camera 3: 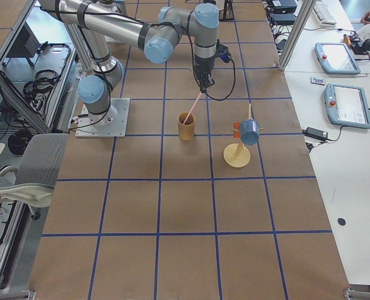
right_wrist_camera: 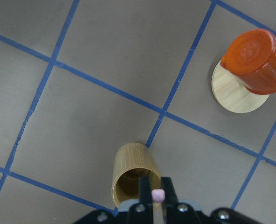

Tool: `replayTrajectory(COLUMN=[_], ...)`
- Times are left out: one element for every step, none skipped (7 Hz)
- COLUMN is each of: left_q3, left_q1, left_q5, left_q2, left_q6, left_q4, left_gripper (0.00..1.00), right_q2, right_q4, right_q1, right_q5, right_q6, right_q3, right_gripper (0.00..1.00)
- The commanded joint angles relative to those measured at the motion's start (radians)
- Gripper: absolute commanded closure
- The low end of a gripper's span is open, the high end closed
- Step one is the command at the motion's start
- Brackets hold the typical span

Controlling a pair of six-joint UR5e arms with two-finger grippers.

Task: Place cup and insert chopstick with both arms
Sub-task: 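Release blue cup and raise left gripper while right gripper lifts pink stick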

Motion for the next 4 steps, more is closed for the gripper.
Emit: replayTrajectory(left_q3=[-0.081,-0.108,-0.140,-0.155], left_q1=[0.074,0.125,0.154,0.159], left_q5=[0.069,0.070,0.072,0.070], left_q2=[0.138,0.182,0.224,0.247], left_q6=[0.259,0.340,0.359,0.334], left_q4=[-0.121,-0.113,-0.107,-0.099], left_gripper=[0.00,0.00,0.05,0.04], right_q2=[0.003,0.001,0.001,0.006], right_q4=[0.040,0.028,0.025,-0.040], right_q1=[0.022,0.054,0.092,0.141], right_q5=[0.082,0.145,0.193,0.242], right_q6=[0.001,0.015,0.047,0.075], right_q3=[-0.114,-0.125,-0.136,-0.154], right_gripper=[1.00,1.00,1.00,1.00])
